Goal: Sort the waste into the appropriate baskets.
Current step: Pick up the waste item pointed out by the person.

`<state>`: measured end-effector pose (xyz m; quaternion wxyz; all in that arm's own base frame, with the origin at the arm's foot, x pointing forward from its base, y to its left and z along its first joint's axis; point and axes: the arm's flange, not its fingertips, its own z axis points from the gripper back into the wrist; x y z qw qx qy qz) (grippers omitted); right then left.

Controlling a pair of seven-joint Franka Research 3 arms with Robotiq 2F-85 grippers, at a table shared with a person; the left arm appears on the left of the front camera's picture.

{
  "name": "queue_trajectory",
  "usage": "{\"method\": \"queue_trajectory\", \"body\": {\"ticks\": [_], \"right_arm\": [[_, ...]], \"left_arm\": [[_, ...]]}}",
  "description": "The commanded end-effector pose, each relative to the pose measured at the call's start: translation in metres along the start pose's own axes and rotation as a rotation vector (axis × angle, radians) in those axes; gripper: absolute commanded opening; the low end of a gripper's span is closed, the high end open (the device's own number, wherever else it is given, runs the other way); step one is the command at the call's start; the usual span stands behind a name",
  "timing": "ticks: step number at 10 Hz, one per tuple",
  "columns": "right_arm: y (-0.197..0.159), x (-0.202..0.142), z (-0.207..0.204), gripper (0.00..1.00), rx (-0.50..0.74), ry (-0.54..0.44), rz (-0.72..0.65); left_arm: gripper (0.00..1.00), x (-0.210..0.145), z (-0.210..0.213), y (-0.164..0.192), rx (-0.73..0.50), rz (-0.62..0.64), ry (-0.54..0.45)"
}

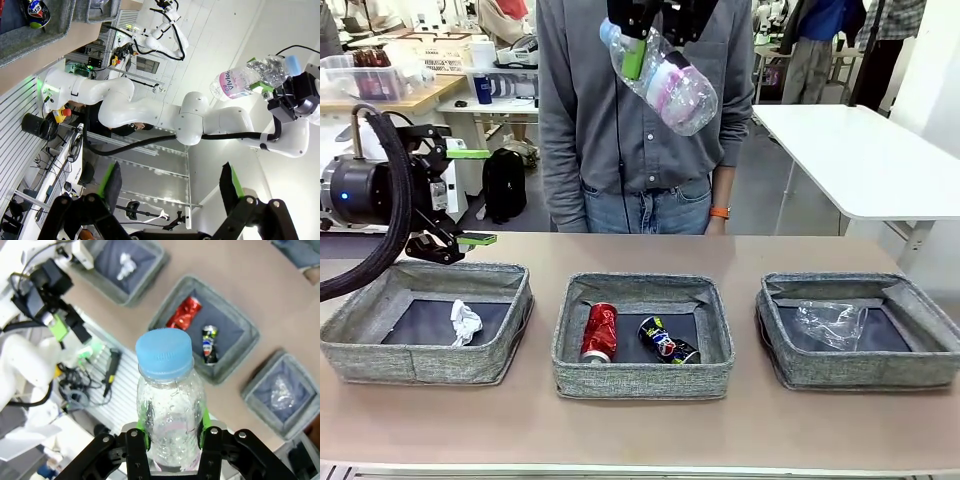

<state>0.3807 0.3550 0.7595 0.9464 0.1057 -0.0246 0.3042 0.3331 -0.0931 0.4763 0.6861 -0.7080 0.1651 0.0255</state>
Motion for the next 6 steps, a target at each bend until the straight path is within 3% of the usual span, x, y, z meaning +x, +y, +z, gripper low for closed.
{"method": "queue_trajectory", "body": {"ticks": [1, 6], "right_arm": [[-0.0004, 0.0011, 0.0048, 0.42, -0.017, -0.012, 0.006], [-0.0004, 0.0011, 0.0048, 0.42, -0.017, -0.012, 0.006]], "left_arm": [[1.00, -0.0018, -0.0006, -0.0039, -0.004, 0.012, -0.009], [1.00, -0.0018, -0.0006, -0.0039, -0.004, 0.012, -0.009]]}}
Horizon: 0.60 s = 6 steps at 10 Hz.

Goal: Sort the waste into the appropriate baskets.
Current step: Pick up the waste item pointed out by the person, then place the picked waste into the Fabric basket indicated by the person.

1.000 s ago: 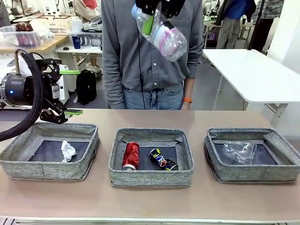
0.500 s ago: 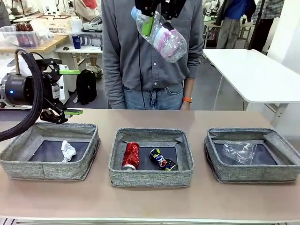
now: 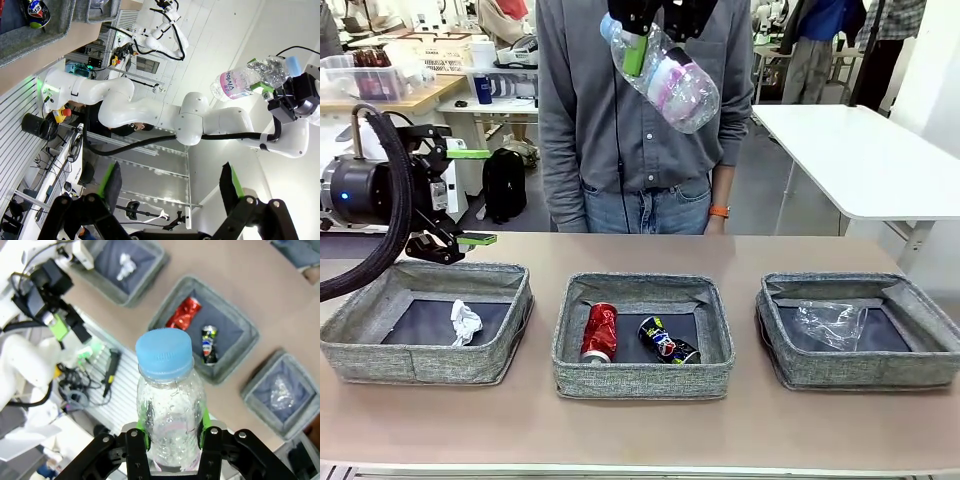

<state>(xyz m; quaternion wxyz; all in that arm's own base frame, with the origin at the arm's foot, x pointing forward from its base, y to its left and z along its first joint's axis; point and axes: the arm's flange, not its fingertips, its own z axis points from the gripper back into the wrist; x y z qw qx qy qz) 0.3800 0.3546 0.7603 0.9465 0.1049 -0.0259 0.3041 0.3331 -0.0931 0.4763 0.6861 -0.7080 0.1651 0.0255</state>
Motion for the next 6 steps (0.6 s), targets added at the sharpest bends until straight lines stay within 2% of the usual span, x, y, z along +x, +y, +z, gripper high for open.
{"method": "queue_trajectory", "body": {"ticks": [1, 6], "right_arm": [[-0.0006, 0.0017, 0.0039, 0.42, -0.015, -0.010, 0.006], [-0.0006, 0.0017, 0.0039, 0.42, -0.015, -0.010, 0.006]], "left_arm": [[1.00, -0.0018, -0.0006, -0.0039, -0.004, 0.012, -0.009], [1.00, -0.0018, -0.0006, -0.0039, -0.004, 0.012, -0.009]]}}
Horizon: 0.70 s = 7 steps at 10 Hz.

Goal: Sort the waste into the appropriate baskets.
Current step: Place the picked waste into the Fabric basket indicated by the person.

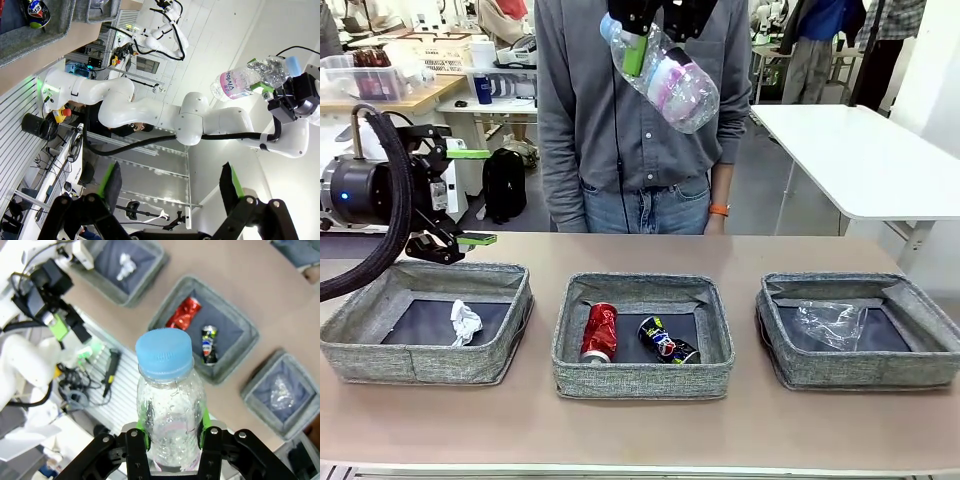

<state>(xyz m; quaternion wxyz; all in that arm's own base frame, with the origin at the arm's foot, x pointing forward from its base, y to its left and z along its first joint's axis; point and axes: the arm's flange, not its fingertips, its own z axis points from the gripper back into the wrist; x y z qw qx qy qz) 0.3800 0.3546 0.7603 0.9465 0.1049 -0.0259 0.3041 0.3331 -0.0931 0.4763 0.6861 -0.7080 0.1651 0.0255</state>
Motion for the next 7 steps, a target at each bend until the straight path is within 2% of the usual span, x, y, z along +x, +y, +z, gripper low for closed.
{"method": "queue_trajectory", "body": {"ticks": [1, 7], "right_arm": [[-0.0006, 0.0017, 0.0039, 0.42, -0.015, -0.010, 0.006], [-0.0006, 0.0017, 0.0039, 0.42, -0.015, -0.010, 0.006]], "left_arm": [[1.00, -0.0018, -0.0006, -0.0039, -0.004, 0.012, -0.009], [1.00, -0.0018, -0.0006, -0.0039, -0.004, 0.012, -0.009]]}}
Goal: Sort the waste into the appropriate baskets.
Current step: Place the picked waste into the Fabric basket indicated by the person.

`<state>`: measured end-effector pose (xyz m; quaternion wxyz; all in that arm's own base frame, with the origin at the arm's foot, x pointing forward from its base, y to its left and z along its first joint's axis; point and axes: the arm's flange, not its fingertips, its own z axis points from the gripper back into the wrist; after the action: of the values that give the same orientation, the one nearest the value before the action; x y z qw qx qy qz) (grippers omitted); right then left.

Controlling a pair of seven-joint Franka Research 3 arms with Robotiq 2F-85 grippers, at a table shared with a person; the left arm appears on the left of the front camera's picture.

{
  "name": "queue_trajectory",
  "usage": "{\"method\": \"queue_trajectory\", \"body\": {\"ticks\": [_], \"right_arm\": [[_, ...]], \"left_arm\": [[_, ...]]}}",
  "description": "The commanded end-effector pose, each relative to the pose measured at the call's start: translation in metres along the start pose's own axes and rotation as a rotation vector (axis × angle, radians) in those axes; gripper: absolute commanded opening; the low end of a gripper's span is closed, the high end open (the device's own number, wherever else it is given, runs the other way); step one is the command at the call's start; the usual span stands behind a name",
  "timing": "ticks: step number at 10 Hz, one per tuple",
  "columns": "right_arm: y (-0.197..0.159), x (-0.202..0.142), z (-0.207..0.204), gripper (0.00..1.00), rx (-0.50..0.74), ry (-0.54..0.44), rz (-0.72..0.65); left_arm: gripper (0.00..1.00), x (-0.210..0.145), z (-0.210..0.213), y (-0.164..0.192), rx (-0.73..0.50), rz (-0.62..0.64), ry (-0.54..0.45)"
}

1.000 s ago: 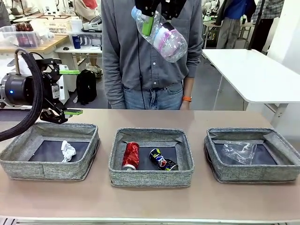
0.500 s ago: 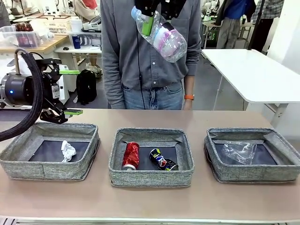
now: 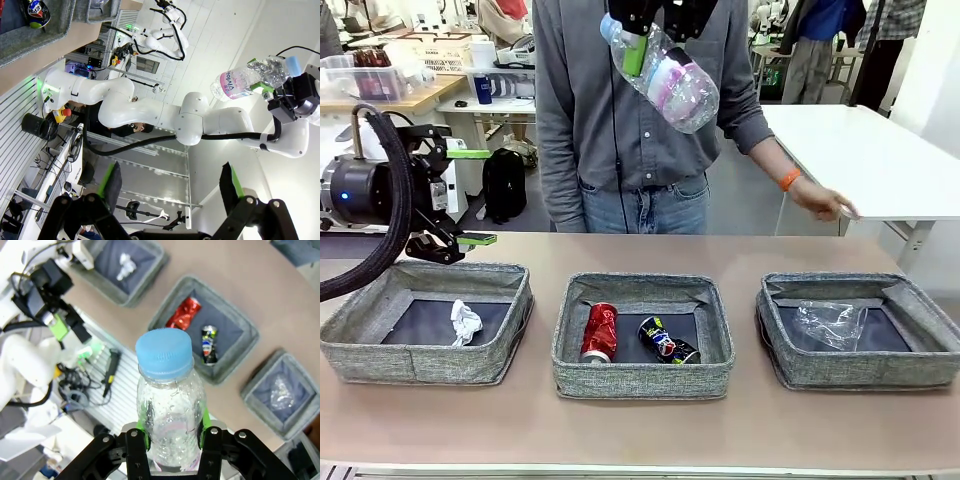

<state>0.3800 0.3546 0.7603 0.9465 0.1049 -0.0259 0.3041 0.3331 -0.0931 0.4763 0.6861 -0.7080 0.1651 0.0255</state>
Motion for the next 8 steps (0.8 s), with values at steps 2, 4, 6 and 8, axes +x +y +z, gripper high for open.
{"method": "queue_trajectory", "body": {"ticks": [2, 4, 6, 8], "right_arm": [[-0.0006, 0.0017, 0.0039, 0.42, -0.015, -0.010, 0.006], [-0.0006, 0.0017, 0.0039, 0.42, -0.015, -0.010, 0.006], [-0.0006, 0.0017, 0.0039, 0.42, -0.015, -0.010, 0.006], [0.0000, 0.0000, 0.0000, 0.42, 0.000, 0.000, 0.000]], "left_arm": [[1.00, -0.0018, -0.0006, -0.0039, -0.004, 0.012, -0.009], [1.00, -0.0018, -0.0006, -0.0039, -0.004, 0.012, -0.009], [1.00, -0.0018, -0.0006, -0.0039, -0.004, 0.012, -0.009], [1.00, -0.0018, -0.0006, -0.0039, -0.004, 0.012, -0.009]]}}
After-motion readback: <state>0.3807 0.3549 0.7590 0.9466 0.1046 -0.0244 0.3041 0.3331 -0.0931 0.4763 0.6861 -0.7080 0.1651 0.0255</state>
